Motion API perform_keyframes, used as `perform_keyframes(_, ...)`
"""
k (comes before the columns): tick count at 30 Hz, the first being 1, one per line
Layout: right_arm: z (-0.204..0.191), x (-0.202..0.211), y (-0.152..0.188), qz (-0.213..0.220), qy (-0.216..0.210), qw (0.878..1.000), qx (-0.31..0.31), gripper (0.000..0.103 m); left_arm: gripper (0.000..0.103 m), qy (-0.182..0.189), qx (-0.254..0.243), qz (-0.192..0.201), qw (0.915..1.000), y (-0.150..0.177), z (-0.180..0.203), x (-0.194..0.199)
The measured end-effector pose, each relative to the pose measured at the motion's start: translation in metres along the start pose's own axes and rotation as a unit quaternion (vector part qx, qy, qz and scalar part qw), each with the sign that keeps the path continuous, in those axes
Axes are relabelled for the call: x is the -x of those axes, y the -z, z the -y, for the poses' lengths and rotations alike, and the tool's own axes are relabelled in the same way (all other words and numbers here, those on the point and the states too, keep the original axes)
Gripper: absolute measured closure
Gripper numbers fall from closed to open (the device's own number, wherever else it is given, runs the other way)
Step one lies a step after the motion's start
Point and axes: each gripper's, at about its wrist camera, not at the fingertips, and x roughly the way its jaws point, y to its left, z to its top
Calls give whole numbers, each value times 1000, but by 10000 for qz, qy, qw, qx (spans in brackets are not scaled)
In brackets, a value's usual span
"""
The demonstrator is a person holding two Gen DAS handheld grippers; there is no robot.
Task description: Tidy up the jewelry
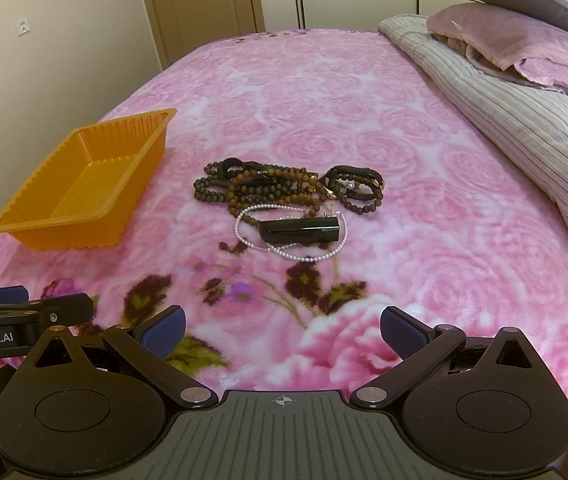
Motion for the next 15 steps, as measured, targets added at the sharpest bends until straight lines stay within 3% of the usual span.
perform_keyframes(15,-1,0,0,-1,6,10000,1,0,4,18,18,-14,10000,1,1,-1)
